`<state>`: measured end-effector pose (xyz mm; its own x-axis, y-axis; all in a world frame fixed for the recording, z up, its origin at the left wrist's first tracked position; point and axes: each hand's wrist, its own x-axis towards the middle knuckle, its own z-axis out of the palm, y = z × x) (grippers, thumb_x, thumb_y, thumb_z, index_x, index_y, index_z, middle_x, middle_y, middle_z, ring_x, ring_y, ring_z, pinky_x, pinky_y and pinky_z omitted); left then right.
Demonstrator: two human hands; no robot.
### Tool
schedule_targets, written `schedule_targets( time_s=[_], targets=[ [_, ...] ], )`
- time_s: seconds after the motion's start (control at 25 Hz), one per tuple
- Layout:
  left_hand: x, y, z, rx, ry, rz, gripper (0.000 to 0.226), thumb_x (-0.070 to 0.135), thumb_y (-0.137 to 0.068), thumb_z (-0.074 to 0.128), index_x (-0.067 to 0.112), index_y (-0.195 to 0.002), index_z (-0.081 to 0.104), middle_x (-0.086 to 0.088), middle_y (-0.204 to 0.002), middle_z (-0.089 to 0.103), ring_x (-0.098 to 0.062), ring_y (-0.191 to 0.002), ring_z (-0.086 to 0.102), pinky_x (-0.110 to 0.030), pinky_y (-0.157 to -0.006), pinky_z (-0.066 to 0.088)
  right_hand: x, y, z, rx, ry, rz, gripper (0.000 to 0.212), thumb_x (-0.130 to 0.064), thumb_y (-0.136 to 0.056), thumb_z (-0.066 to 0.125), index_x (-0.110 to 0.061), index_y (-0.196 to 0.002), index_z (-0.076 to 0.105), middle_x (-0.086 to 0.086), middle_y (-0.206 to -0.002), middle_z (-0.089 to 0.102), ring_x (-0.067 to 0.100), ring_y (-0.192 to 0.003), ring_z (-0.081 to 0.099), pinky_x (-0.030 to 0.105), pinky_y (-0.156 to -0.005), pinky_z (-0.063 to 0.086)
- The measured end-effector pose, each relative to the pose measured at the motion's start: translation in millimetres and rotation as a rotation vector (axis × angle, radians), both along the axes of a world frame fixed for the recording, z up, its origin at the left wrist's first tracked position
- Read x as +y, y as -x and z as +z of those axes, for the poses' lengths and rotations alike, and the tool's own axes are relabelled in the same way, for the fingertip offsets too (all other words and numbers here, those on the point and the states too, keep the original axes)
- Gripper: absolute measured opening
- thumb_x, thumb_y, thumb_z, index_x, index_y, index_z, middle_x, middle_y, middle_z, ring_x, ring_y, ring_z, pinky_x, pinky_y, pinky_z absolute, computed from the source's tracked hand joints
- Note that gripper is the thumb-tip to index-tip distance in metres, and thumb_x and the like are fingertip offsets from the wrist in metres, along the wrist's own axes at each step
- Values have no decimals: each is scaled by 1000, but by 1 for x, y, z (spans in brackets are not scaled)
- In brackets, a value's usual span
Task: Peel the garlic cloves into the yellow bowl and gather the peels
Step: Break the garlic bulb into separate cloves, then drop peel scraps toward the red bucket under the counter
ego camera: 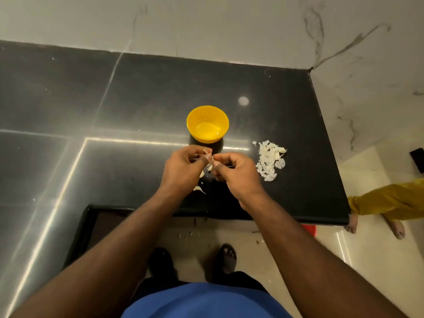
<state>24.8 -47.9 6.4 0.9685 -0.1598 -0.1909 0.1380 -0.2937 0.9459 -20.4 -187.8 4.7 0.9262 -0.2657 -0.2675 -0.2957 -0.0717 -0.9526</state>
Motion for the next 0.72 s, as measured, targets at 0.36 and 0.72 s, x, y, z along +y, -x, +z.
schedule_targets(
  time_s=[0.36, 0.72],
  targets=[
    [-5, 41, -13, -66, 31, 163, 14, 28, -88, 71, 39, -96, 75, 10, -90, 77, -16, -90, 73, -51, -84, 61, -12, 16, -9, -5, -29, 115, 26, -1, -93, 66, -4, -119, 69, 11, -102, 72, 13, -81, 71, 26, -73, 61],
    [34, 109, -21, -120, 62, 108, 16, 23, -91, 72, 26, -106, 76, 6, -95, 77, -12, -92, 73, -45, -84, 61, 30, 89, -5, -111, 135, 123, 19, -10, -92, 70, -17, -110, 74, -2, -97, 75, 14, -90, 72, 38, -81, 62]
  ],
)
